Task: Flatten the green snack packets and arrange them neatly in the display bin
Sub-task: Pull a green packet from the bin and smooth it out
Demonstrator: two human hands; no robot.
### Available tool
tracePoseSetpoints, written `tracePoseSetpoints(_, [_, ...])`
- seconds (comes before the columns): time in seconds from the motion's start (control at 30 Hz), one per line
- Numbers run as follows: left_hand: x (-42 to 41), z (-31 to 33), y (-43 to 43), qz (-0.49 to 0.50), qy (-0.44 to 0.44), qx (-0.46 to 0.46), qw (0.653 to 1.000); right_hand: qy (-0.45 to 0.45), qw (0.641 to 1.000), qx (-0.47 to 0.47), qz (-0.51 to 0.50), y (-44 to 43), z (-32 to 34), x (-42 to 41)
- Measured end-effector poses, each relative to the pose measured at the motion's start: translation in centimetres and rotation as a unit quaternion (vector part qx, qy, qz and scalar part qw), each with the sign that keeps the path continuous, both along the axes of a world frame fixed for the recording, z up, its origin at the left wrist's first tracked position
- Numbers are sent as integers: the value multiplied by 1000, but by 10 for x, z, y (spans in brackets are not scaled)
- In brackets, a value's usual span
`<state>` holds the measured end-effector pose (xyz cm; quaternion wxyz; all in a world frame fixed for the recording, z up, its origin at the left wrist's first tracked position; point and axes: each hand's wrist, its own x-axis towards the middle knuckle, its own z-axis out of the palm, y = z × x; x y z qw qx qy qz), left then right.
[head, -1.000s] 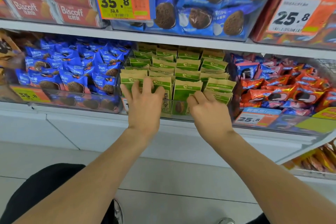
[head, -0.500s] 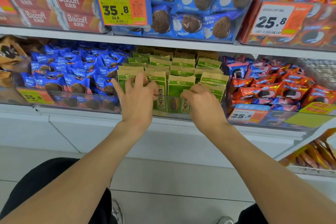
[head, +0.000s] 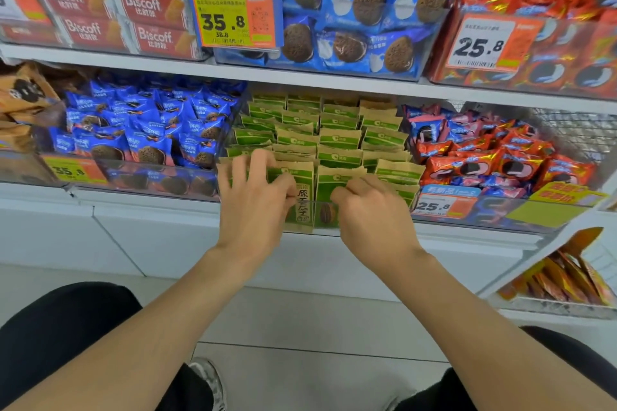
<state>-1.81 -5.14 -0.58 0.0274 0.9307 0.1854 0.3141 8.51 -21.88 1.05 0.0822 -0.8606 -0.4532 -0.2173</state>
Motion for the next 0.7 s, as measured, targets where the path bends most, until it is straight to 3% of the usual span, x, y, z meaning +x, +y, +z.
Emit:
tracePoseSetpoints(0.13, [-8,11,9,50,-108,-72,990,0,990,122,77,21,6,-13])
tracePoseSetpoints(0.2, [-10,9,21,87,-114,-116,983,9,985,158,74,35,11,-18])
tracePoseSetpoints(0.33, [-17,4,46,86,-100,-198,971,19,988,148,51,61,10,-10])
tracePoseSetpoints(0.47, [-19,9,49,58,-116,-165,978,47,994,82,55,75,5,11])
tracePoseSetpoints(0.7, [-16,9,48,38,-133,-171,976,94,988,124,4,79,13,15])
